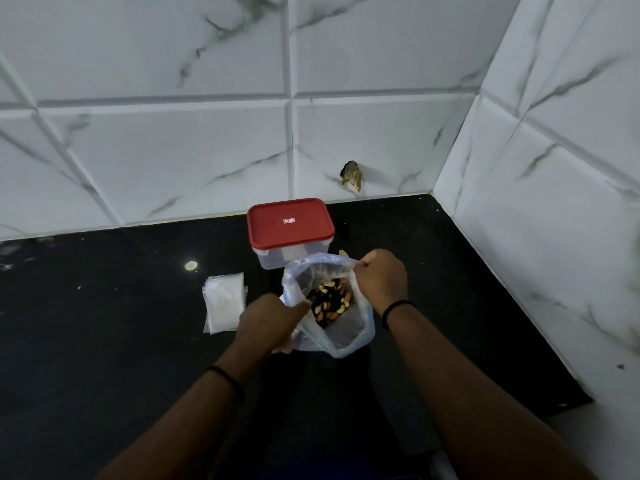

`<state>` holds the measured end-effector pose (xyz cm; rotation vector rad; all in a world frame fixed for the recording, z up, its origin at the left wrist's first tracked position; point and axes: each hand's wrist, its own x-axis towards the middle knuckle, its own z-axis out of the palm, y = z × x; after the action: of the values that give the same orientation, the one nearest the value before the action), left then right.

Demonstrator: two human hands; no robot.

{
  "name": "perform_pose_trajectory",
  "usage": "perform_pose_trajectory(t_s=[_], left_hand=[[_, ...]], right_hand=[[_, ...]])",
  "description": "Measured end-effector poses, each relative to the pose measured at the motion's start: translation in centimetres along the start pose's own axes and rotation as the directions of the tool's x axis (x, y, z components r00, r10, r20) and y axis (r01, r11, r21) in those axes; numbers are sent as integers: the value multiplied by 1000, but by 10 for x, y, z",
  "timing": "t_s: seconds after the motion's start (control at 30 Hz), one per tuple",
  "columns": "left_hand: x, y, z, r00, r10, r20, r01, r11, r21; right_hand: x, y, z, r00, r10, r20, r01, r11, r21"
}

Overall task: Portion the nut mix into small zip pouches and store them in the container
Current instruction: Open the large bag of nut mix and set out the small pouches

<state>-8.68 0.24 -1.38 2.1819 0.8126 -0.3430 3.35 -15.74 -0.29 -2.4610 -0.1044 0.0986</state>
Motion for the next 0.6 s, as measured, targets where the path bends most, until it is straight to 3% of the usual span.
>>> perform_pose_trajectory(t_s=[0.07, 0.17, 0.27, 0.33, 0.4, 0.47, 0.53, 0.6], left_hand=[[0, -6, 13, 994, -94, 50, 103, 968, -229], [6, -5, 21, 966, -242, 92, 246, 751, -613], [14, 3, 16, 951, -293, 101, 254, 551, -795], [18, 6, 11, 941, -327, 92, 252, 488, -836], [22, 7, 6, 929, -365, 58, 225, 434, -873], [23, 7, -2, 924, -376, 67, 210, 355, -911], [26, 5, -11, 933, -338, 119, 223, 288, -931], [32, 0, -19, 947, -286, 147, 221, 247, -944]], right_hand=[[-2, 0, -2, 998, 34, 45, -37, 998, 59], [-6, 1, -5, 993, 64, 97, -75, 991, 108], [-5, 2, -7, 985, 128, 113, -146, 975, 169], [-6, 1, -10, 966, 206, 154, -244, 924, 294], [-6, 0, -12, 916, 300, 267, -397, 776, 491], [-9, -2, -14, 853, 307, 421, -520, 561, 644], [-8, 3, -15, 803, 314, 505, -595, 404, 695], [-4, 10, -17, 781, 323, 535, -622, 318, 716]])
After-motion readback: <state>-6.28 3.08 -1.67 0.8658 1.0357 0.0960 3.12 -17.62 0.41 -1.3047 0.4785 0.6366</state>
